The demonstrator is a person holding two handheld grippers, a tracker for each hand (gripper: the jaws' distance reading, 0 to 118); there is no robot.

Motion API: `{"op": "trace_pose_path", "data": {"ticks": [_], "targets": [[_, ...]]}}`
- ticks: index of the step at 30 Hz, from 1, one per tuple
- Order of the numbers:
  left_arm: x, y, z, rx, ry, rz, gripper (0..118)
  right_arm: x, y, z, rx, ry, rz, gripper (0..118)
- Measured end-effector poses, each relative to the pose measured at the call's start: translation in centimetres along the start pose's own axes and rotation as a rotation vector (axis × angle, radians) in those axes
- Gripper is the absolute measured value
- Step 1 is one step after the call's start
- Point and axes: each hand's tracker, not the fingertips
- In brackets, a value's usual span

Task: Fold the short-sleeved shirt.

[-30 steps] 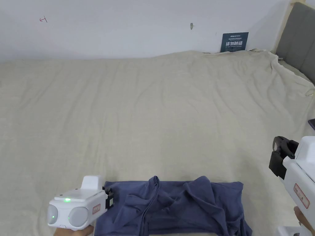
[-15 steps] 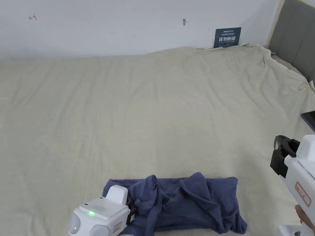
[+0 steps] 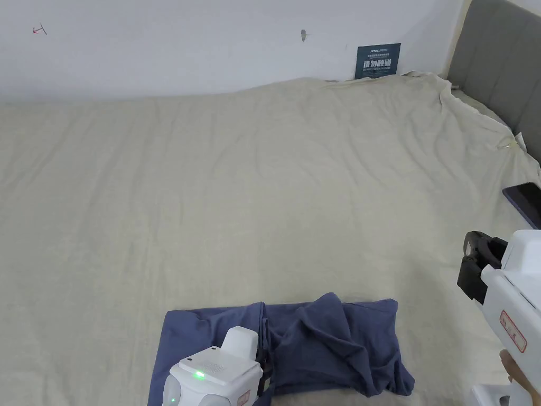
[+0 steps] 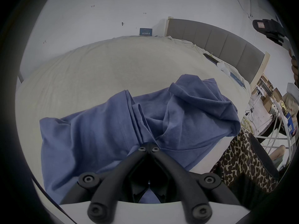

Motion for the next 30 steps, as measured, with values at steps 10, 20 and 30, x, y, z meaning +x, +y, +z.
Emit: {"op": "trace_pose_path", "data": {"ticks": [10, 20, 30], "targets": [[-4.2, 4.0, 5.4, 0.05, -0.081, 0.14, 0, -0.1, 0.6, -0.1, 0.003, 0.0, 0.013, 0], [-16.6, 5.9, 11.8, 0.046, -0.035, 0.383, 36, -1.3, 1.1, -0.8, 0.012, 0.016, 0.023, 0], [-21.4, 2.8, 9.7, -0.075, -0.046, 0.519, 110, -2.3, 0.8, -1.7, -0.006, 0.031, 0.027, 0]]}}
